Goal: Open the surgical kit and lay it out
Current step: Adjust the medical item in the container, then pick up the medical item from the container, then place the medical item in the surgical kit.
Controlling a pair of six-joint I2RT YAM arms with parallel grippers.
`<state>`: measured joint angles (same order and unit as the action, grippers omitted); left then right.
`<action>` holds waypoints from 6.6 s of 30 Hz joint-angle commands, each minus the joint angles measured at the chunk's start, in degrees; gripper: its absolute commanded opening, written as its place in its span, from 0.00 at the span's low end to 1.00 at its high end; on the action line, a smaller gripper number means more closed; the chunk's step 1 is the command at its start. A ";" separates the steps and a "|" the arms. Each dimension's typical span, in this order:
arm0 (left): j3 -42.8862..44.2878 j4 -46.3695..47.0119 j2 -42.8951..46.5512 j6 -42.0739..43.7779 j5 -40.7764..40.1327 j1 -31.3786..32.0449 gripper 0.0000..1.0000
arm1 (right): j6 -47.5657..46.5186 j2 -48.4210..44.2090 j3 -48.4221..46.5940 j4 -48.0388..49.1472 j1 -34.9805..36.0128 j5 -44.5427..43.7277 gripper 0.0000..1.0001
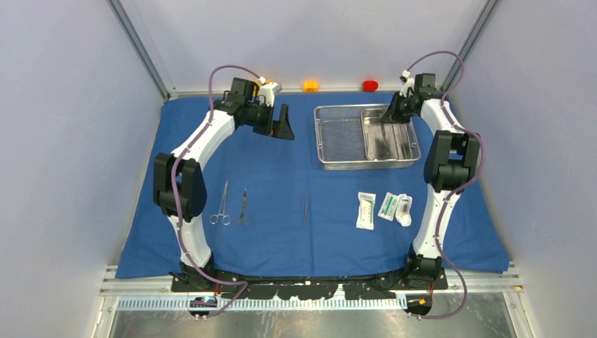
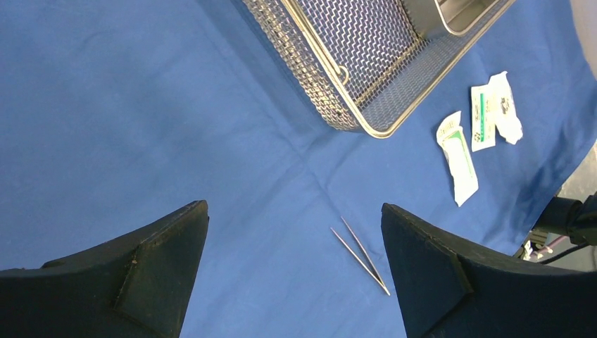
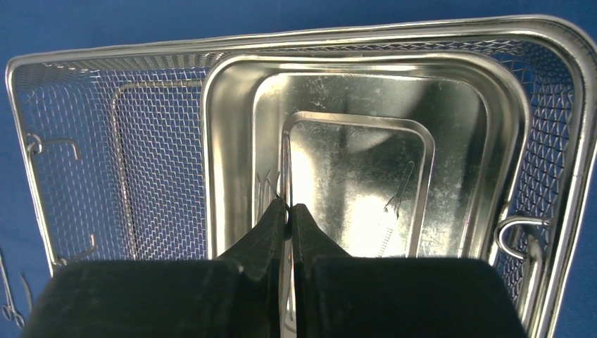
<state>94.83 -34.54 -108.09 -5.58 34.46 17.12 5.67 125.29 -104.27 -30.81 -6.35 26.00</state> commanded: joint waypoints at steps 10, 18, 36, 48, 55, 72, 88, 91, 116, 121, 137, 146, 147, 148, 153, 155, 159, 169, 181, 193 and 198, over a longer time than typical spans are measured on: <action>0.95 3.60 0.48 -0.83 3.54 1.34 0.95 | 1.43 3.41 -1.51 1.89 0.32 -4.98 0.02; 0.36 3.77 0.87 -0.83 3.74 1.33 0.95 | -0.63 2.94 -1.03 2.05 1.07 -7.54 0.14; 0.01 3.46 1.09 -0.74 3.60 1.33 0.95 | -1.77 2.56 -2.26 1.84 1.59 -7.00 0.25; 0.01 3.23 1.13 -0.66 3.76 1.33 0.95 | -3.05 2.41 -2.96 1.76 2.24 -7.84 0.05; 0.18 3.16 0.89 -0.48 3.72 1.33 0.95 | -3.19 1.54 -3.05 1.80 2.31 -7.72 0.00; 0.19 2.84 1.55 -0.35 3.56 1.33 0.95 | -4.30 -1.70 -2.29 1.71 3.98 -9.22 0.01; 0.01 2.59 1.49 0.05 3.68 1.38 0.95 | -10.55 0.19 -2.45 1.33 8.54 -20.18 0.22; -0.08 2.51 1.39 0.13 3.66 1.33 0.95 | -10.92 0.06 -1.85 1.94 8.62 -20.92 0.23; -0.39 2.34 1.23 0.49 3.85 1.33 0.95 | -11.72 1.72 -1.26 3.39 8.60 -24.40 0.31; -0.52 2.29 1.31 0.49 3.81 1.33 0.95 | -11.87 2.38 -1.51 3.21 8.59 -24.50 0.26; -0.78 2.16 1.72 0.57 3.86 1.33 0.95 | -12.15 4.07 -2.13 2.24 8.57 -24.68 0.23; -0.37 2.17 1.50 0.57 3.86 1.33 0.95 | -11.77 2.48 -2.71 2.17 8.56 -24.45 0.08; -0.20 2.17 1.49 0.57 3.86 1.33 0.95 | -11.60 2.15 -2.93 2.01 8.56 -24.23 0.07; -0.08 2.07 1.48 0.57 3.80 1.33 0.95 | -11.42 1.78 -3.27 1.81 8.55 -23.98 0.06; 0.40 2.02 1.26 0.66 3.59 1.35 0.95 | -10.37 -0.03 -4.34 0.88 8.55 -22.72 0.00; 0.61 1.96 1.09 0.66 3.68 1.33 0.95 | -10.20 -0.74 -4.57 0.67 8.56 -22.37 0.00; 1.09 2.02 1.04 0.51 3.64 1.33 0.95 | -9.90 -1.87 -5.15 -0.16 8.58 -21.94 0.00; 2.85 3.37 0.30 -1.84 4.15 1.42 0.95 | -9.54 -5.14 -5.25 -1.66 8.55 -22.22 0.00; 3.68 4.80 -0.08 -2.92 4.05 1.95 0.95 | -7.64 -5.93 -6.87 -4.39 8.55 -22.10 0.00; 4.47 10.28 -0.62 -12.14 5.16 6.05 0.92 | 5.17 -19.61 6.55 7.92 8.50 8.51 0.00; 2.18 11.97 0.90 -19.97 4.08 8.19 0.91 | 10.38 -25.49 16.81 19.56 9.15 19.26 0.00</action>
<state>97.47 -26.48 -108.99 -18.13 37.85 23.90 10.39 104.75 -93.19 -22.87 2.15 32.34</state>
